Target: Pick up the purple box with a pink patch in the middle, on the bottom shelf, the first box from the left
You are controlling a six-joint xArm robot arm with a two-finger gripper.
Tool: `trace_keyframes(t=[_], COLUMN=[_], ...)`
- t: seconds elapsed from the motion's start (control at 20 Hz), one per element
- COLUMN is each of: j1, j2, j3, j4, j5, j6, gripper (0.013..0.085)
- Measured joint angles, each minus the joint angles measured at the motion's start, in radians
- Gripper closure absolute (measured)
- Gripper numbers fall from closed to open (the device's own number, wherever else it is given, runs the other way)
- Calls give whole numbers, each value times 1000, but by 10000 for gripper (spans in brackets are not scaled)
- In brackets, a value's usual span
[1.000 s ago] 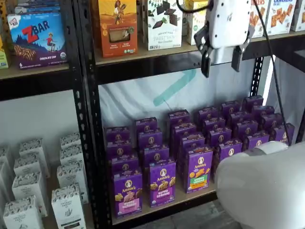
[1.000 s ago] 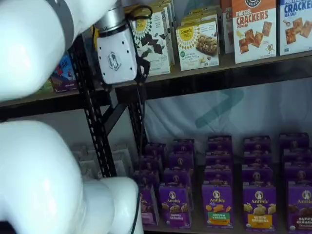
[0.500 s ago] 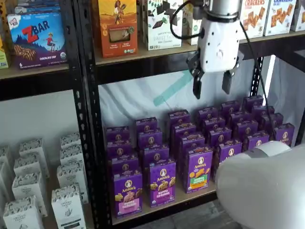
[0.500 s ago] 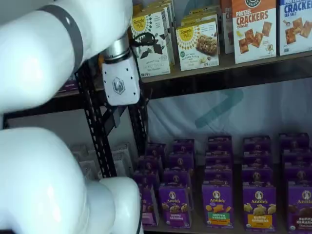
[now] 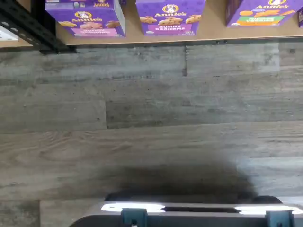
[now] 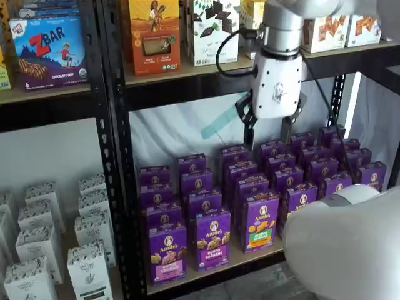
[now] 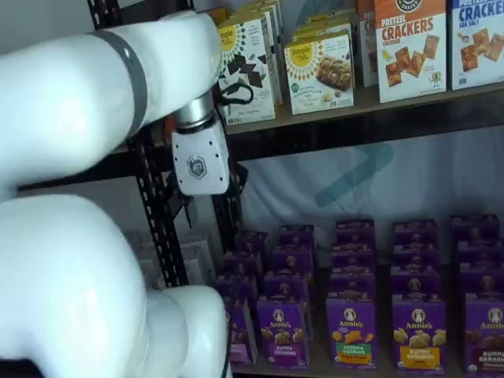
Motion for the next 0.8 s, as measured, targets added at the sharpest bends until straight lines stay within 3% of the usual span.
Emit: trace_keyframes(t=[0.8], j1=[71], j2=[132], j3=[185], j4=[16], j5=[-313], j6=[55], gripper=[130])
